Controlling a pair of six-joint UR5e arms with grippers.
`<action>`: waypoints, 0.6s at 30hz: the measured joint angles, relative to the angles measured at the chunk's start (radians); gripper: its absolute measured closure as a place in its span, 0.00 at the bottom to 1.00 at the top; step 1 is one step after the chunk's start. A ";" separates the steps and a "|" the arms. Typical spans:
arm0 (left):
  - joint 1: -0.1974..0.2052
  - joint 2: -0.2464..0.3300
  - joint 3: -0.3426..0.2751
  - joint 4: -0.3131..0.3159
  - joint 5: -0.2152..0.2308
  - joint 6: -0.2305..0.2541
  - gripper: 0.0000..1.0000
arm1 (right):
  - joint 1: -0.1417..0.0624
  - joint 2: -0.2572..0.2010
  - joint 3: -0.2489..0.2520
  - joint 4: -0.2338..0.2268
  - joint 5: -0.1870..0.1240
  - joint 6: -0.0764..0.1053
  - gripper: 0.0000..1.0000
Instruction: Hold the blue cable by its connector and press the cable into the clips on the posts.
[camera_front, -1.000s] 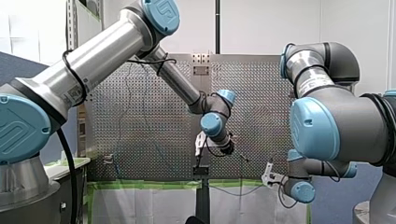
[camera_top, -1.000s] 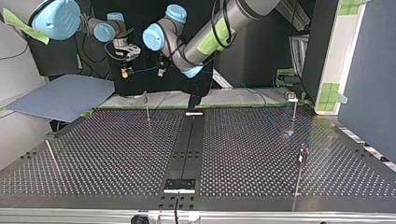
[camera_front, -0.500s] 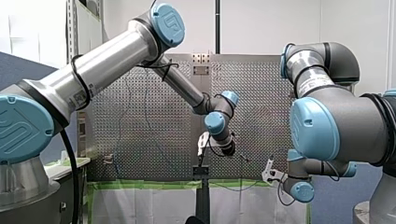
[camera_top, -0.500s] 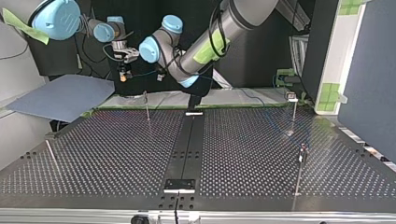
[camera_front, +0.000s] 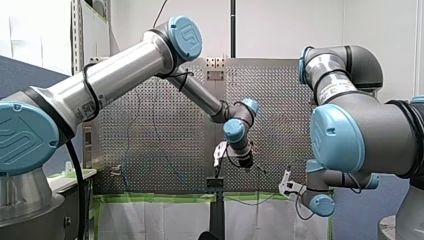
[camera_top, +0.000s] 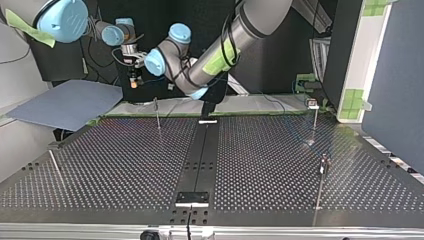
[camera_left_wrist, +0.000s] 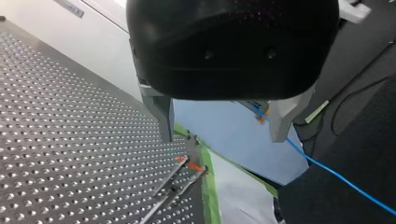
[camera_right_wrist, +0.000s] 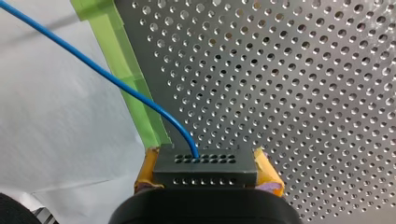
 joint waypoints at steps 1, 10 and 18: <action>0.000 0.000 0.006 -0.007 0.000 -0.005 0.02 | 0.002 0.000 -0.001 0.000 0.000 0.000 1.00; 0.007 0.000 0.045 -0.077 -0.002 -0.040 0.02 | 0.013 0.000 -0.005 0.003 0.004 0.000 1.00; 0.025 -0.017 0.077 -0.146 0.003 -0.057 0.02 | 0.022 0.000 -0.008 0.007 0.007 0.000 1.00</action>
